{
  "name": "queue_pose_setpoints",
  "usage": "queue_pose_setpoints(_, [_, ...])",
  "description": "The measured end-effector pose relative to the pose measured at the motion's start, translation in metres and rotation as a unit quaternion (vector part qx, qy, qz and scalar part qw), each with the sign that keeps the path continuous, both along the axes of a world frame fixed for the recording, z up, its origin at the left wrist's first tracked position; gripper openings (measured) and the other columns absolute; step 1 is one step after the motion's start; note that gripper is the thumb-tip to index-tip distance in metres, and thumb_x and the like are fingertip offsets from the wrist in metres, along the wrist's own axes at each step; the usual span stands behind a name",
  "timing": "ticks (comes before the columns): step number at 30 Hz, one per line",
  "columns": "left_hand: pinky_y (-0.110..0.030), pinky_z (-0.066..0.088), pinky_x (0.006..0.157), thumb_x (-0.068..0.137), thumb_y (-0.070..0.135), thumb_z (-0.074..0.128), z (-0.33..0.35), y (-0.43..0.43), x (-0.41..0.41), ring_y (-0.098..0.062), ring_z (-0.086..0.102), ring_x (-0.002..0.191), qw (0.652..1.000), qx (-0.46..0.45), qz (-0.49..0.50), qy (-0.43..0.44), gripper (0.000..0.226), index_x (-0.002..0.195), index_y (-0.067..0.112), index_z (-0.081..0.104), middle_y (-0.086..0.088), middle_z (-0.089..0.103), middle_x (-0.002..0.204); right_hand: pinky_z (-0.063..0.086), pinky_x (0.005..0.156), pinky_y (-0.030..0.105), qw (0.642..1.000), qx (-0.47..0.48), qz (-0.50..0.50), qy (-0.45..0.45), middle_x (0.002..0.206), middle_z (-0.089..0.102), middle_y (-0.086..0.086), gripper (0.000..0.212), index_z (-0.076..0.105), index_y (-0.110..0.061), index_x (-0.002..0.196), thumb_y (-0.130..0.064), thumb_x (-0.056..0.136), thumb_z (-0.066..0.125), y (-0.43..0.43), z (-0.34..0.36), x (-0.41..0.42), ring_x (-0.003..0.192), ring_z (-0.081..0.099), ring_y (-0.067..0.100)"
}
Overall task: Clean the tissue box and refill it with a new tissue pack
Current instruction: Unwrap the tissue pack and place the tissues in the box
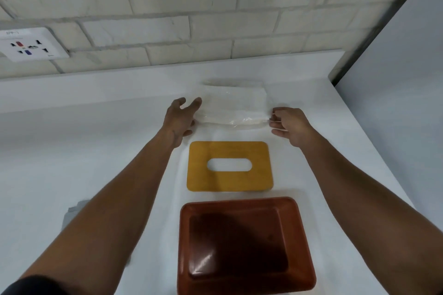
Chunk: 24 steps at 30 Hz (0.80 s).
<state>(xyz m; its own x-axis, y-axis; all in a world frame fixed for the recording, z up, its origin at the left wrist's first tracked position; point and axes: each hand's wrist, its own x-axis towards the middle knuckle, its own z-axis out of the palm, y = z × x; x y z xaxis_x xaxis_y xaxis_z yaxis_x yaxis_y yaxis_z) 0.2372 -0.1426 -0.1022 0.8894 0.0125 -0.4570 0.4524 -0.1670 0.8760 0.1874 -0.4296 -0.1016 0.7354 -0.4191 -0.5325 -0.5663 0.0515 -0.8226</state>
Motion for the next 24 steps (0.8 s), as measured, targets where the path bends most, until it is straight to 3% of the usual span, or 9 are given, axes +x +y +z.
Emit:
queue_pose_setpoints(4, [-0.035,0.057,0.073,0.093,0.052,0.073,-0.009,-0.006,-0.005,-0.018,0.064,0.083,1.0,-0.018,0.02,-0.004,0.062,0.141,0.021,0.049,-0.003,0.067,0.109,0.056,0.057,0.025,1.0,0.01,-0.013,-0.005,0.079,0.063,0.003,0.022,0.069,-0.019,0.089,-0.008,0.094,0.051,0.005,-0.004,0.002,0.068,0.06,0.016])
queue_pose_setpoints(8, [-0.038,0.062,0.079,0.092,0.045,0.077,-0.012,-0.007,-0.009,-0.02,0.065,0.083,0.997,-0.043,0.06,-0.008,0.05,0.124,0.02,0.049,-0.004,0.065,0.109,0.058,0.062,0.025,0.997,0.058,-0.041,-0.024,0.087,0.062,0.01,0.021,0.071,-0.009,0.094,-0.001,0.089,0.052,0.005,-0.003,-0.002,0.072,0.055,0.019])
queue_pose_setpoints(11, [-0.042,0.062,0.082,0.094,0.034,0.078,-0.013,-0.005,-0.014,-0.021,0.061,0.076,0.994,-0.076,0.074,0.005,0.046,0.125,0.018,0.048,-0.01,0.065,0.109,0.061,0.068,0.027,0.988,0.127,-0.064,-0.052,0.09,0.068,0.011,0.016,0.069,-0.007,0.1,0.001,0.092,0.057,0.004,-0.001,-0.008,0.075,0.065,0.018])
queue_pose_setpoints(13, [-0.04,0.06,0.074,0.095,0.025,0.076,-0.015,-0.001,-0.017,-0.022,0.059,0.074,0.994,-0.077,0.081,0.005,0.045,0.128,0.02,0.047,-0.011,0.064,0.108,0.06,0.065,0.025,0.986,0.138,-0.072,-0.052,0.088,0.072,0.009,0.014,0.069,-0.008,0.102,-0.001,0.094,0.059,0.003,-0.002,-0.013,0.071,0.068,0.015])
queue_pose_setpoints(17, [-0.038,0.06,0.068,0.099,0.028,0.069,-0.017,0.002,-0.02,-0.022,0.061,0.07,0.996,-0.046,0.075,-0.018,0.029,0.126,0.022,0.06,-0.008,0.069,0.103,0.058,0.063,0.021,0.992,0.103,-0.031,-0.067,0.08,0.067,0.003,0.019,0.073,-0.014,0.109,-0.009,0.091,0.068,0.002,-0.008,-0.022,0.065,0.057,0.011])
queue_pose_setpoints(19, [-0.04,0.063,0.071,0.101,0.033,0.065,-0.016,0.001,-0.019,-0.022,0.065,0.076,0.996,-0.011,0.081,-0.033,0.012,0.108,0.024,0.065,-0.005,0.07,0.101,0.056,0.063,0.021,0.99,0.111,-0.011,-0.087,0.077,0.065,-0.002,0.022,0.075,-0.02,0.108,-0.015,0.087,0.074,0.001,-0.006,-0.023,0.061,0.054,0.01])
queue_pose_setpoints(21, [-0.043,0.065,0.076,0.101,0.036,0.063,-0.014,0.001,-0.018,-0.026,0.068,0.088,0.994,0.021,0.099,-0.037,0.015,0.093,0.024,0.065,-0.004,0.07,0.099,0.053,0.061,0.022,0.988,0.129,-0.007,-0.085,0.076,0.066,-0.005,0.019,0.078,-0.023,0.101,-0.024,0.082,0.08,0.001,-0.002,-0.022,0.059,0.055,0.008])
queue_pose_setpoints(24, [-0.048,0.061,0.091,0.098,0.037,0.064,-0.012,0.003,-0.017,-0.032,0.067,0.105,0.988,0.098,0.106,-0.058,0.017,0.1,0.02,0.064,-0.005,0.069,0.109,0.047,0.053,0.021,0.992,0.119,-0.016,-0.041,0.065,0.061,-0.007,0.022,0.074,-0.021,0.082,-0.038,0.074,0.085,0.002,0.002,-0.019,0.054,0.053,0.007])
